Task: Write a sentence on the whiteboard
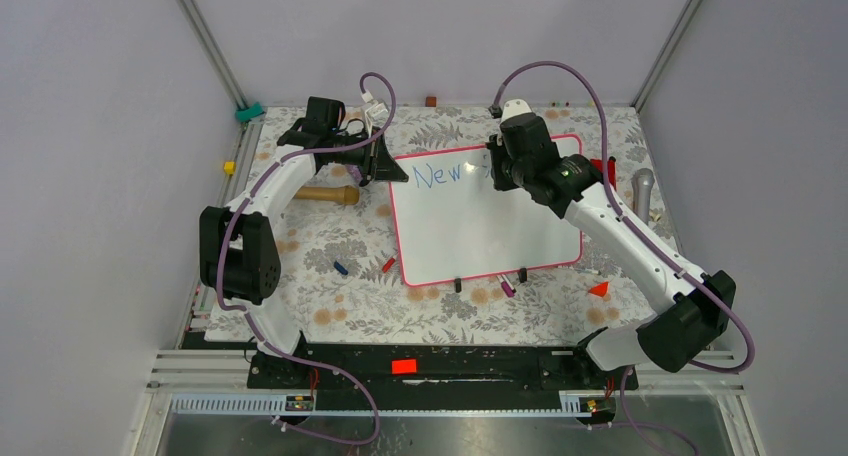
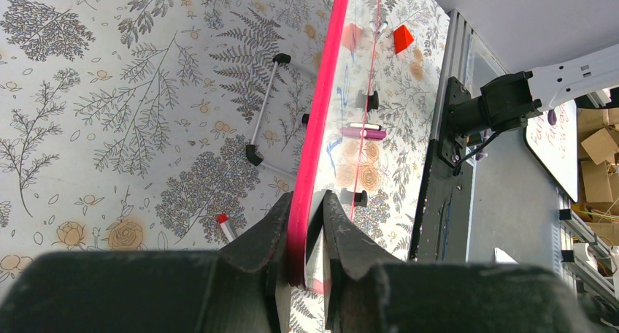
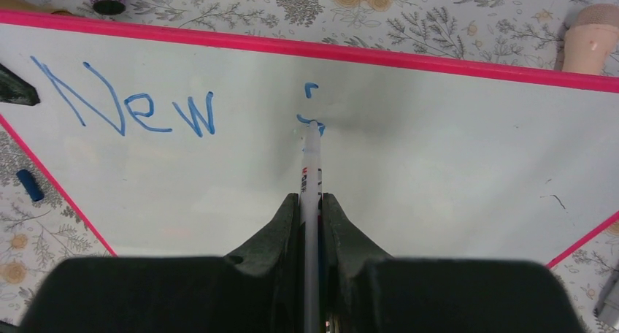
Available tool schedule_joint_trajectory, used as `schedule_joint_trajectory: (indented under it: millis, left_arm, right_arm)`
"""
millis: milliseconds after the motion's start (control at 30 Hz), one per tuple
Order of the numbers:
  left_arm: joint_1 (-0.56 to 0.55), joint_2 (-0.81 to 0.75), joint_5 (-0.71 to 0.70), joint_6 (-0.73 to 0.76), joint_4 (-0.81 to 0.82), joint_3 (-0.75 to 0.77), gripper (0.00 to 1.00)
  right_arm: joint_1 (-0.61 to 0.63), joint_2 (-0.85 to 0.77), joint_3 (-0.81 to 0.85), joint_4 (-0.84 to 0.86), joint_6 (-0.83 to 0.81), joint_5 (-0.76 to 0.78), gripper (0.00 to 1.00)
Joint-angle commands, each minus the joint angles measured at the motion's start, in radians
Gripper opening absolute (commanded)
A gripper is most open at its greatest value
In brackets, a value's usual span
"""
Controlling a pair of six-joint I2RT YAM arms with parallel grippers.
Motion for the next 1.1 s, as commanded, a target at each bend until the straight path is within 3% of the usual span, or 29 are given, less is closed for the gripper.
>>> schedule_joint_trajectory:
  millis: [0, 233, 600, 1067]
  left_arm:
    - [-0.022, 0.003, -0.225, 0.150, -0.036, -0.016, 0.08]
    - [-0.021, 0.002, -0.226, 0.150, -0.035, -0.016, 0.08]
    - [-0.021, 0.004, -0.227, 0.151, -0.035, -0.016, 0.08]
    - [-0.022, 0.007, -0.228, 0.151, -0.035, -0.016, 0.08]
  right_arm:
    - [-0.003, 0.002, 0.009, 0.034, 0.003, -0.051, 0.00]
    - [-0.003, 0.015, 0.015, 0.042, 0.003, -0.073, 0.00]
    - [-0.004, 0.006, 0.006, 0.014, -0.008, 0.072, 0.00]
    - [-0.003, 0.006, -0.018, -0.007, -0.005, 0.020, 0.00]
